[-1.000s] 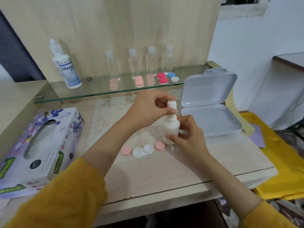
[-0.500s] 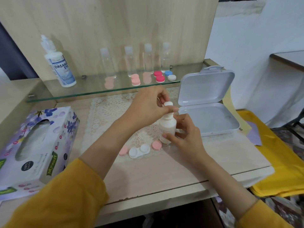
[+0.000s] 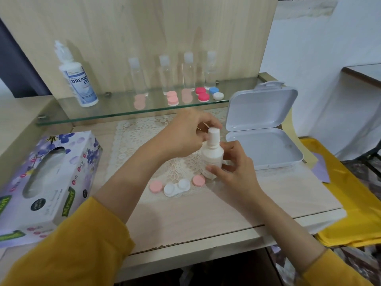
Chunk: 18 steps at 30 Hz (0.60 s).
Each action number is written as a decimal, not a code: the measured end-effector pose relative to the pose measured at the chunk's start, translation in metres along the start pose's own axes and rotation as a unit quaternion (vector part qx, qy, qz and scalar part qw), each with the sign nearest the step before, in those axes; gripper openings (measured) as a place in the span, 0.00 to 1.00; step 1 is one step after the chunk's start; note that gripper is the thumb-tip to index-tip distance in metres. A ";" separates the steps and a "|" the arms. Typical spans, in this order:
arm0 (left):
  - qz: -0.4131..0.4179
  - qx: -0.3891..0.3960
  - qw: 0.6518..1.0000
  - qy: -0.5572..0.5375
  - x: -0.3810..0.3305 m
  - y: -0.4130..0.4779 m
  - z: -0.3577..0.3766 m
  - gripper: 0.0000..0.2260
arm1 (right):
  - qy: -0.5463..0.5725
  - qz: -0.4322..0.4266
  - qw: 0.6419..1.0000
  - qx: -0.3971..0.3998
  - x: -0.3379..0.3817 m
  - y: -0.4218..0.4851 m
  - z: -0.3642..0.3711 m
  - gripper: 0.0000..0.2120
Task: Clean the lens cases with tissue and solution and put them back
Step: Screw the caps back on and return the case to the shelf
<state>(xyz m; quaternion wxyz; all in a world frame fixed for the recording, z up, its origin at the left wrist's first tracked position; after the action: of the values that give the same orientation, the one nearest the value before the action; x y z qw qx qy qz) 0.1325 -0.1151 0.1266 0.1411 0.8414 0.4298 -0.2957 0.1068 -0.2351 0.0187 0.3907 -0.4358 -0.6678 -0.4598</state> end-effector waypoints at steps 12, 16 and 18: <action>0.036 -0.001 0.999 -0.037 0.004 -0.004 0.009 0.16 | -0.022 0.005 1.000 0.017 0.003 0.001 -0.003 0.19; 0.016 -0.044 0.996 -0.072 0.025 -0.022 0.008 0.14 | -0.073 0.002 0.997 0.019 0.009 0.005 -0.006 0.22; -0.023 -0.074 0.994 -0.075 0.049 -0.035 0.012 0.11 | -0.091 0.005 0.996 0.007 0.010 0.008 -0.009 0.23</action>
<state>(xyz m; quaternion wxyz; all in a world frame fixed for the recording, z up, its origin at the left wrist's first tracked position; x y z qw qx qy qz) 0.1221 -0.0683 0.0876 0.2279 0.7941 0.4576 -0.3287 0.1118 -0.2399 0.0327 0.3336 -0.4765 -0.7020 -0.4111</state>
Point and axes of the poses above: each hand's wrist, its own y-axis towards the middle knuckle, its own z-axis out of the palm, x = y × z, the point moved 5 cm from there along y, towards the middle knuckle, and after that the axes turned 15 degrees about x, right-handed, at the moved point
